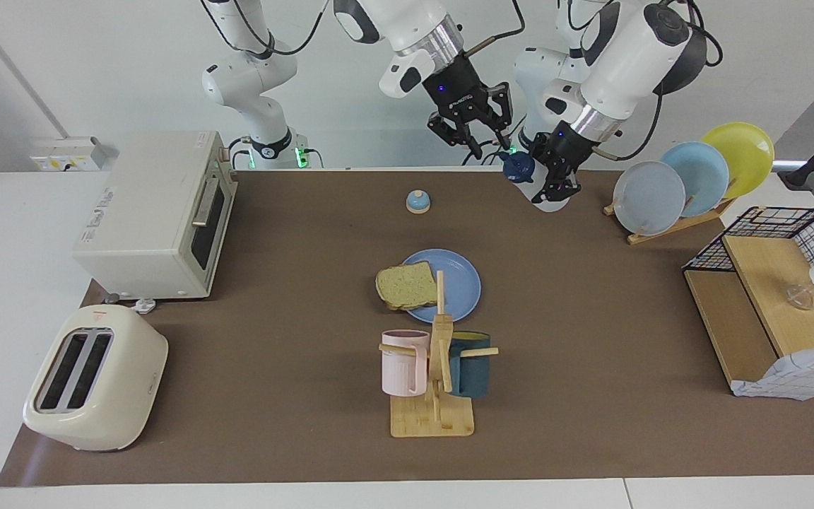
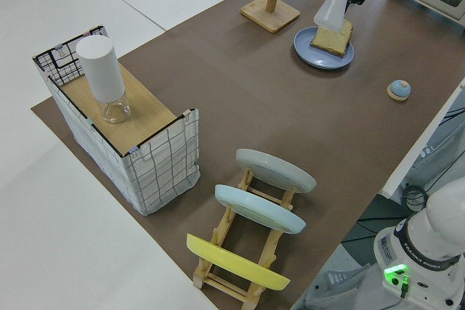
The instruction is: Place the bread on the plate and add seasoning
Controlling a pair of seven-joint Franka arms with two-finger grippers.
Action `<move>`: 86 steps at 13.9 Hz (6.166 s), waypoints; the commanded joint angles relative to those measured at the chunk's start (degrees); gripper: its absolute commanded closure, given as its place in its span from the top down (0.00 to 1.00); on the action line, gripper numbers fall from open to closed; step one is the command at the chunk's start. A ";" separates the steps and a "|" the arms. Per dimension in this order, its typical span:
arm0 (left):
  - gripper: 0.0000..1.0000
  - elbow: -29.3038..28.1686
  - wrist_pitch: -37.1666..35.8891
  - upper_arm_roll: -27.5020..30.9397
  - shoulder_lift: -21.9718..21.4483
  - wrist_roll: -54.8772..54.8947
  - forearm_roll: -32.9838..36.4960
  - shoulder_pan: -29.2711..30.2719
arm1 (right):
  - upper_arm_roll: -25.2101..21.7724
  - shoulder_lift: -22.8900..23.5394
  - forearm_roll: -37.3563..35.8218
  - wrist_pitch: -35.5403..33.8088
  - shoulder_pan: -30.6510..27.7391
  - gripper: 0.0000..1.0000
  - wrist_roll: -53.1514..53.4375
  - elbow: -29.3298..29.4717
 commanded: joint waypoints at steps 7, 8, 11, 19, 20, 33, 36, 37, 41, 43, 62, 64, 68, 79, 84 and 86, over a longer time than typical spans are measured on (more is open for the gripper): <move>0.00 -1.46 -0.27 0.67 -1.92 1.24 -1.33 -0.81 | -0.16 -0.11 -0.75 0.67 0.55 0.45 1.15 -0.17; 0.00 -1.46 -0.27 0.67 -1.92 1.24 -1.33 -0.81 | -0.16 -0.20 -0.57 0.67 0.55 0.45 1.24 -0.16; 0.00 -1.72 -0.27 0.67 -1.92 1.24 -1.33 -0.81 | -0.16 -0.29 -0.57 0.41 0.37 0.43 1.59 -0.08; 0.00 -1.81 -0.27 0.67 -2.10 1.24 -1.95 -0.73 | -0.16 -0.20 -0.13 0.41 0.37 0.09 1.94 -0.16; 0.00 -1.81 -0.27 0.67 -2.10 1.24 -1.95 -0.73 | -0.16 -0.20 -0.13 0.41 0.37 0.00 1.94 -0.16; 0.00 -1.81 -0.27 0.67 -2.18 1.16 -2.04 -0.73 | -0.51 -0.29 15.24 1.73 -5.33 0.00 9.68 -1.22; 0.00 -1.81 -0.27 0.67 -2.10 1.07 -2.04 -0.73 | -0.60 -2.21 14.28 5.83 -4.64 0.00 2.59 -6.55; 0.00 -1.81 -0.27 0.67 -2.10 0.98 -2.04 -0.73 | -0.60 -3.09 14.28 8.64 -4.55 0.00 0.56 -9.19; 0.00 -1.81 -0.18 0.67 -2.18 0.80 -2.04 -0.73 | -0.68 -3.54 13.67 9.55 -4.55 1.00 0.01 -10.45; 0.00 -1.81 -0.10 0.67 -2.10 0.72 -1.95 -0.73 | -0.69 -3.54 5.11 7.54 -5.42 1.00 -4.36 -10.27; 0.00 -0.76 3.16 -14.18 0.89 -17.12 24.58 -0.90 | -1.12 -11.54 -22.89 -38.44 -36.89 1.00 -46.11 -9.13; 0.00 -0.84 3.16 -15.58 1.50 -18.78 28.35 -1.16 | -1.12 -10.93 -23.42 -38.26 -37.16 1.00 -46.66 -8.52; 0.00 -0.67 2.54 -18.83 3.34 -21.86 35.04 -1.25 | -1.65 -9.43 -23.16 -38.52 -37.25 1.00 -47.27 -6.84; 0.00 7.94 -6.23 -21.74 17.67 -34.88 49.36 -8.98 | -2.97 -8.02 -22.72 -40.11 -36.10 1.00 -47.19 -5.87; 0.00 9.26 -12.30 -21.83 21.01 -35.84 56.04 -11.44 | -3.15 -9.34 -22.72 -39.41 -36.28 1.00 -47.27 -7.81; 0.00 9.53 -14.68 -21.74 24.60 -37.68 58.69 -13.81 | -3.15 -8.99 -22.72 -37.13 -37.33 1.00 -47.28 -7.64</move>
